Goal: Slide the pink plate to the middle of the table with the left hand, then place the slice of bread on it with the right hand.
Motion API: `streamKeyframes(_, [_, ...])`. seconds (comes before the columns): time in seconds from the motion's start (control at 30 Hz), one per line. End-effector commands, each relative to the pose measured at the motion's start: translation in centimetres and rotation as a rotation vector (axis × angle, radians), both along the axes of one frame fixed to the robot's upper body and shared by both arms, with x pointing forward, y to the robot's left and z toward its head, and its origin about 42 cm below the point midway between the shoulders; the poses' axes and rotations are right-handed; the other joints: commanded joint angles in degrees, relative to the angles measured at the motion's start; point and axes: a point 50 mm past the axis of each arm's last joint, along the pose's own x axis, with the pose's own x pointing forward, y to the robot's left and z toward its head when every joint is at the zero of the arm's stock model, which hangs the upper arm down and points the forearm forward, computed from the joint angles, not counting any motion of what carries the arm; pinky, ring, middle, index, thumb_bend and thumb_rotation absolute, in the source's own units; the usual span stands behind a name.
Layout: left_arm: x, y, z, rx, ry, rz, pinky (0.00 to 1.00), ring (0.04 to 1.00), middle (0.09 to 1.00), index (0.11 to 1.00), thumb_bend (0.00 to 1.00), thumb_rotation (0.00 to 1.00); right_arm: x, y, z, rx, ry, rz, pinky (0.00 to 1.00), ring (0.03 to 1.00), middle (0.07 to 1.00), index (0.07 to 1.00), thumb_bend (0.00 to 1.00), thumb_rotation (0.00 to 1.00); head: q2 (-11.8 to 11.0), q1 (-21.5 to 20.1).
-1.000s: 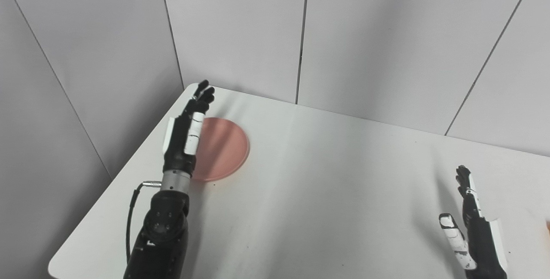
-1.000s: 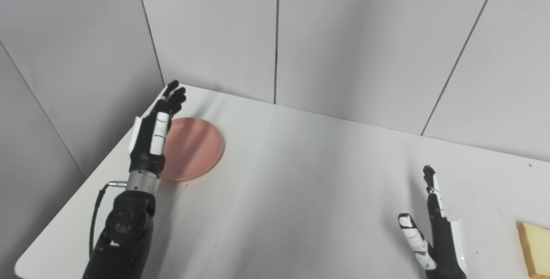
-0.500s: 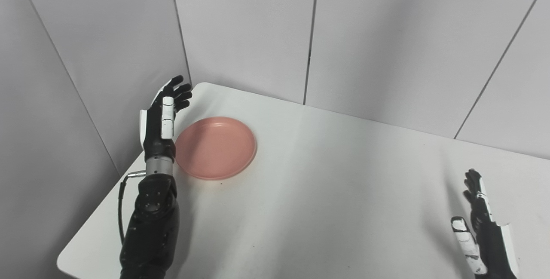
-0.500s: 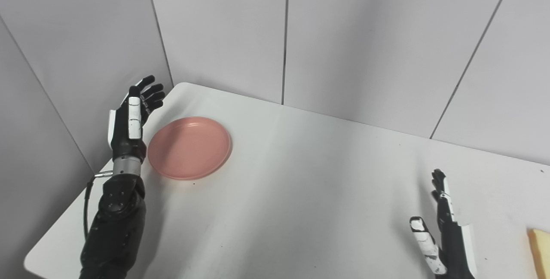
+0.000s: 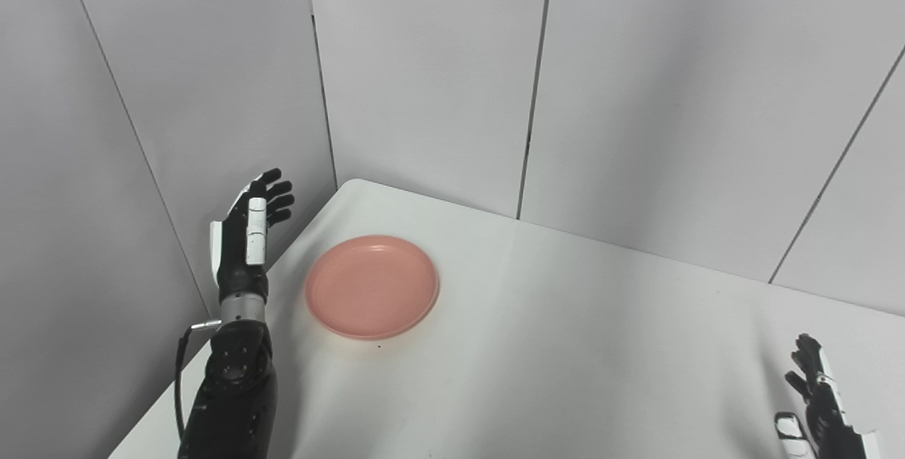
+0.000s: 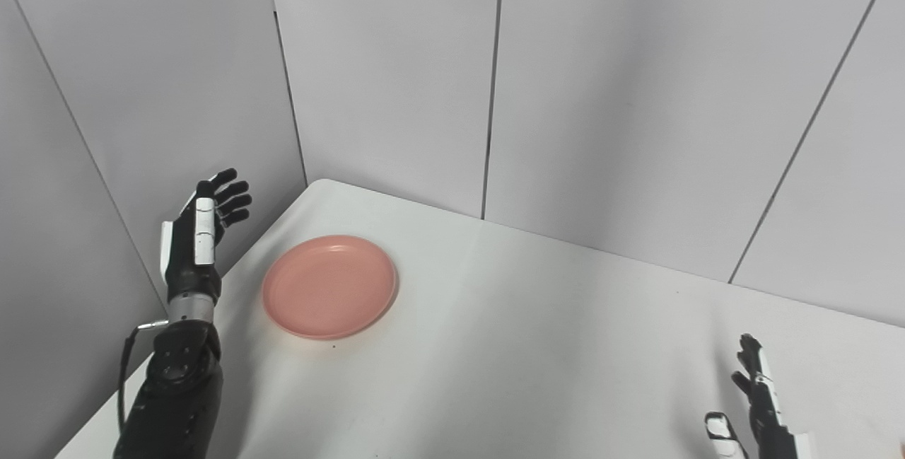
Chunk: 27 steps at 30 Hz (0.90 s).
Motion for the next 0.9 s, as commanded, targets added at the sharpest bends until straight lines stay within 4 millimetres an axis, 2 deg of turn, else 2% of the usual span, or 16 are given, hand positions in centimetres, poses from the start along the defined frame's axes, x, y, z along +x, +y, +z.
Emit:
streamKeyframes(0.0, [0.3, 1.1, 2.0, 0.04, -0.059, -0.02, 0.74, 0.75, 0.754, 0.74, 0.83, 1.0, -3.1, -1.3, -5.1, -0.017, 0.157, -0.038, 0.93, 0.968, 0.976, 0.97, 0.65, 1.0, 0.13, 0.3])
streamKeyframes(0.23, [0.8, 1.3, 0.7, 0.0, -0.014, -0.137, 0.85, 0.82, 0.806, 0.777, 0.88, 1.0, -3.1, -1.4, -5.0, -0.017, 0.161, -0.025, 0.96, 0.978, 0.984, 0.978, 0.63, 1.0, 0.09, 0.42])
streamKeyframes(0.6, [1.8, 0.6, -0.9, -0.049, 0.024, -0.226, 0.84, 0.839, 0.82, 0.802, 0.87, 1.0, -3.1, -1.4, -5.0, 0.017, 0.175, -0.001, 1.0, 1.0, 1.0, 0.994, 0.6, 1.0, 0.18, 0.26])
streamKeyframes(0.87, [2.5, -0.1, -1.9, -0.036, 0.083, -0.29, 0.89, 0.87, 0.846, 0.83, 0.86, 1.0, -3.2, -1.4, -5.1, -0.004, 0.172, -0.008, 1.0, 1.0, 1.0, 0.998, 0.62, 1.0, -0.08, 0.01])
